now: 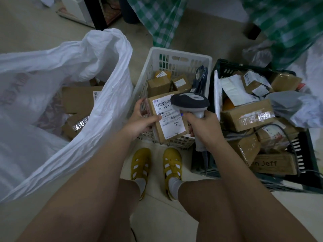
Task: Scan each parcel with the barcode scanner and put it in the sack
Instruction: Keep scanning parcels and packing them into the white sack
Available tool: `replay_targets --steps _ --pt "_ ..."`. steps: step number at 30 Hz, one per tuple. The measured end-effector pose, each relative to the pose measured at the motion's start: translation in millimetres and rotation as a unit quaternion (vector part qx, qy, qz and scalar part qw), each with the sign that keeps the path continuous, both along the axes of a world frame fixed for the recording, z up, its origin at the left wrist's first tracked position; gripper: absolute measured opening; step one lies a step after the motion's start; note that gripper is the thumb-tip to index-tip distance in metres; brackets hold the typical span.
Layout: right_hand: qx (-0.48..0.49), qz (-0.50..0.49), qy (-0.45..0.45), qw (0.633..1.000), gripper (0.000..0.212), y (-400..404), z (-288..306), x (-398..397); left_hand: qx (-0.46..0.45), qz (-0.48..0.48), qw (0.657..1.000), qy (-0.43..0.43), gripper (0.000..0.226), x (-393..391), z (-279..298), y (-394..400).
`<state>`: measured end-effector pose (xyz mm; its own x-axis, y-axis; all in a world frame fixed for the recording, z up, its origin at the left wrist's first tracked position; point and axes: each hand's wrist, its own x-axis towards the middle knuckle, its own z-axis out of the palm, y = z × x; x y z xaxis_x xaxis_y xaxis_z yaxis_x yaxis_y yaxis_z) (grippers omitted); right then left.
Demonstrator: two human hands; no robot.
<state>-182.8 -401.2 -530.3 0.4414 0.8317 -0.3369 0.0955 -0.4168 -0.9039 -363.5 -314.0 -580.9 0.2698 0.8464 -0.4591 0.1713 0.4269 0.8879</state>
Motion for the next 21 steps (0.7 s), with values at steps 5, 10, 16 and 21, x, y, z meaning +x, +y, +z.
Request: replay_targets --steps 5,10,16,21 --pt "-0.019 0.028 -0.016 0.999 0.021 -10 6 -1 -0.002 0.007 1.000 0.000 0.099 2 0 -3" --pt "-0.029 0.059 -0.027 0.997 0.024 -21 14 -4 -0.007 0.015 1.000 -0.007 0.100 4 -4 -3" --pt "-0.027 0.074 -0.041 0.996 0.019 -27 22 -3 -0.001 0.010 1.000 -0.003 0.100 5 -4 -3" --pt "-0.030 0.086 -0.045 0.995 0.019 -30 22 -1 -0.010 0.010 1.000 -0.007 0.100 5 -5 -3"
